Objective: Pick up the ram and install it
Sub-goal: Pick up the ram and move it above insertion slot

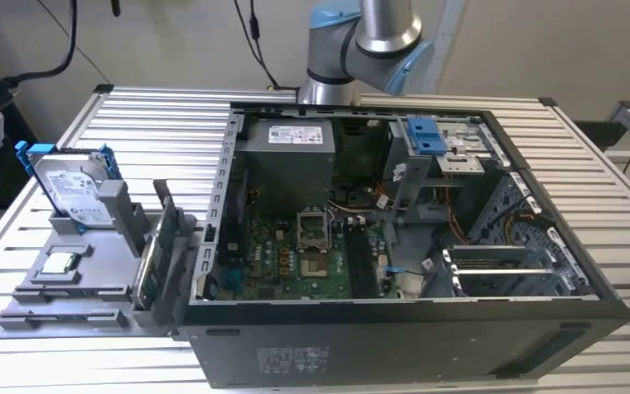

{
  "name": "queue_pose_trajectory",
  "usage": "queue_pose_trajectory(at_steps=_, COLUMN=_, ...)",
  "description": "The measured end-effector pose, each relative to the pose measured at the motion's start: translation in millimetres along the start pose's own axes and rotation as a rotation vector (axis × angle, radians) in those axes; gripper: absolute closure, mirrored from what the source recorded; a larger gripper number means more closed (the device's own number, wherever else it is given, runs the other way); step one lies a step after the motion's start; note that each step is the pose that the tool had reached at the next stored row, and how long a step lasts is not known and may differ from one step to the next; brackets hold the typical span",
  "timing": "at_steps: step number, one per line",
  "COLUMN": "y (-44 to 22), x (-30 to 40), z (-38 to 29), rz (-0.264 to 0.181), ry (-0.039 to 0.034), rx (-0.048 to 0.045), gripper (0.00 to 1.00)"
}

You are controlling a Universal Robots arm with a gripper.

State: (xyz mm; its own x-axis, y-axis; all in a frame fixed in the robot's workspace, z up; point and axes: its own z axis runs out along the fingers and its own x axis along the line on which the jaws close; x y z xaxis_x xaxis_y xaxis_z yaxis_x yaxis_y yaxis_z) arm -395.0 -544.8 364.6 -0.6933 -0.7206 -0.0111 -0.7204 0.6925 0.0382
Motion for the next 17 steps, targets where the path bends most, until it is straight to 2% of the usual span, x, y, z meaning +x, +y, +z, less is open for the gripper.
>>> queue_pose_trajectory(at_steps=8, y=0.0, x=0.0, z=0.4, rz=-0.071, ry=-0.0019, rx=0.0039, gripper=0.89)
queue_pose_trajectory(at_steps=17, y=-0.1, x=0.0, z=0.8, rz=-0.116, ry=-0.0031, rx=0.0065, gripper=0.89)
